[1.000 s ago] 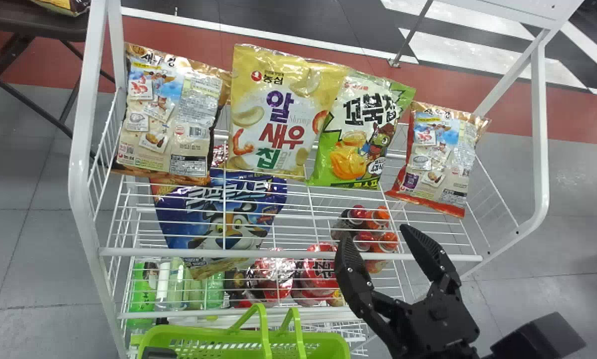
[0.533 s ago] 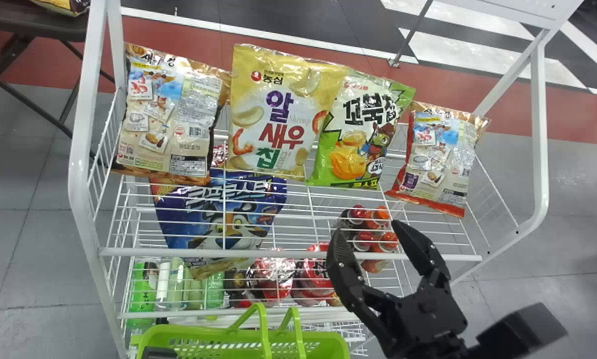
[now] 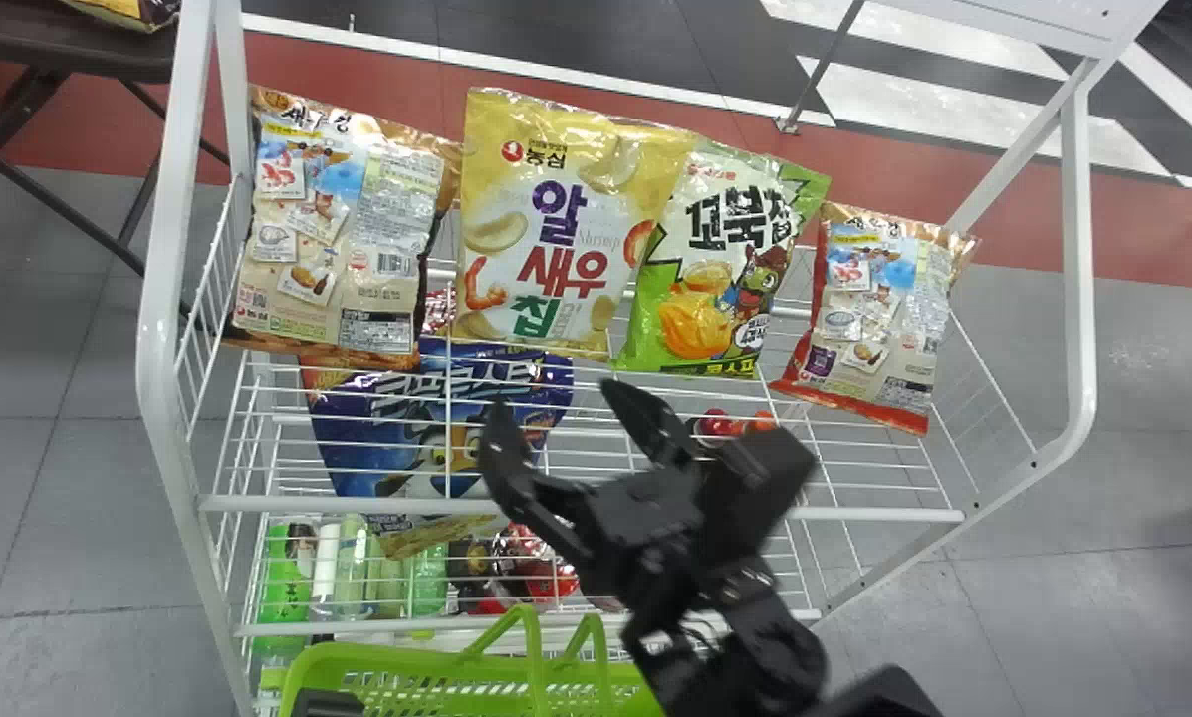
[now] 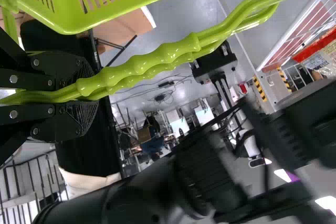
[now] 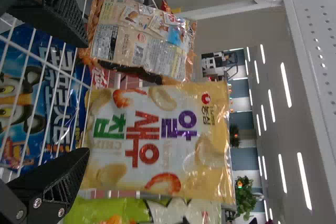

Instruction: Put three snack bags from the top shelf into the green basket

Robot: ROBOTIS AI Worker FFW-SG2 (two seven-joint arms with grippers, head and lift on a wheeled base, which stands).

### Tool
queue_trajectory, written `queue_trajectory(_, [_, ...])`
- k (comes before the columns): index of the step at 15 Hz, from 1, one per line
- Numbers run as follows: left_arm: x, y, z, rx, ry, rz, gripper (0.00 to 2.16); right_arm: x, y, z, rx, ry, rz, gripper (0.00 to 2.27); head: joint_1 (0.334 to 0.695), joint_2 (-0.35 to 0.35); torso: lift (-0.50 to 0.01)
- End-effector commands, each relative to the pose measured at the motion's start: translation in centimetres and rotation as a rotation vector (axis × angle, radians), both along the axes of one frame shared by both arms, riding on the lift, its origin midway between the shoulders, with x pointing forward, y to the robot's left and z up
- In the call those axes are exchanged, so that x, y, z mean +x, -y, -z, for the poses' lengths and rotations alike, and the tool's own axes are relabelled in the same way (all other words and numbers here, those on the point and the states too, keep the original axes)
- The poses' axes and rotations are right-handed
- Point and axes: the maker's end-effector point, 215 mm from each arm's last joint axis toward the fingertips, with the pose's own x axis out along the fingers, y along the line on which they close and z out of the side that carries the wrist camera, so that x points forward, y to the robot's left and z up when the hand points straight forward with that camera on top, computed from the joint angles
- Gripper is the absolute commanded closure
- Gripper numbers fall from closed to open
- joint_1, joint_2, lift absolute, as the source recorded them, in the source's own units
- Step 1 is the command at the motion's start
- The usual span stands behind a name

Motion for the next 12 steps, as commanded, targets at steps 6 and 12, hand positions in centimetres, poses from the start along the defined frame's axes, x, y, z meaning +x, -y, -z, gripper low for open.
queue_trajectory(6, [-0.9,2.6,0.2,-0.021,0.067,0.031,2.02,6.9,-7.0,-0.2,-0.034,-0.005,-0.079,0.11,0.695,-0.350,-0.047])
queue_trajectory(12, [-0.6,2.7,-0.3,-0.048,0.076,0.020,2.02,9.7,-7.9,-1.4,-0.031,-0.022,-0.071,0.11,0.695,-0.350,-0.047])
